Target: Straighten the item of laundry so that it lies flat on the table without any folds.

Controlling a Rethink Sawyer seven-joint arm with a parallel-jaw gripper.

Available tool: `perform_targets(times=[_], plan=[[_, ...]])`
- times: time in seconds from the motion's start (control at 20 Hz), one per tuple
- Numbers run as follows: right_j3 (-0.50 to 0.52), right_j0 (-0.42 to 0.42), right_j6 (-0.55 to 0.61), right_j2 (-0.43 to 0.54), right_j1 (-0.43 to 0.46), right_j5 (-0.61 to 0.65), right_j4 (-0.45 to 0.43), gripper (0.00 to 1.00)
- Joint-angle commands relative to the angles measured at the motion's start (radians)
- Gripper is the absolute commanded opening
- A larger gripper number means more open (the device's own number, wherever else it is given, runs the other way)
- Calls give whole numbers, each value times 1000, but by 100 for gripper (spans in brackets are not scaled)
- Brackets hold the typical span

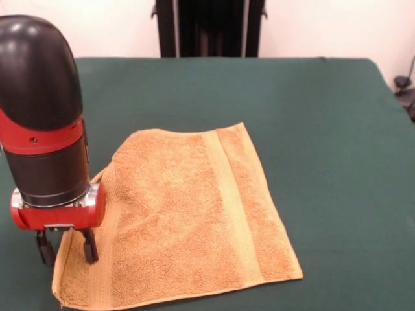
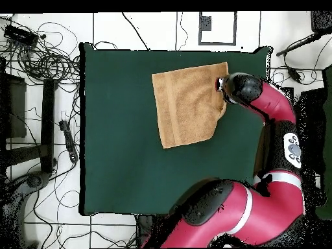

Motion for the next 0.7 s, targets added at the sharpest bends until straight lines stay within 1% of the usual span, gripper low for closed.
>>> perform_targets(times=[0.05, 0.7], plan=[[65, 1, -164, 125, 75, -81, -127, 100], [66, -11, -128, 149, 63, -45, -170, 100]])
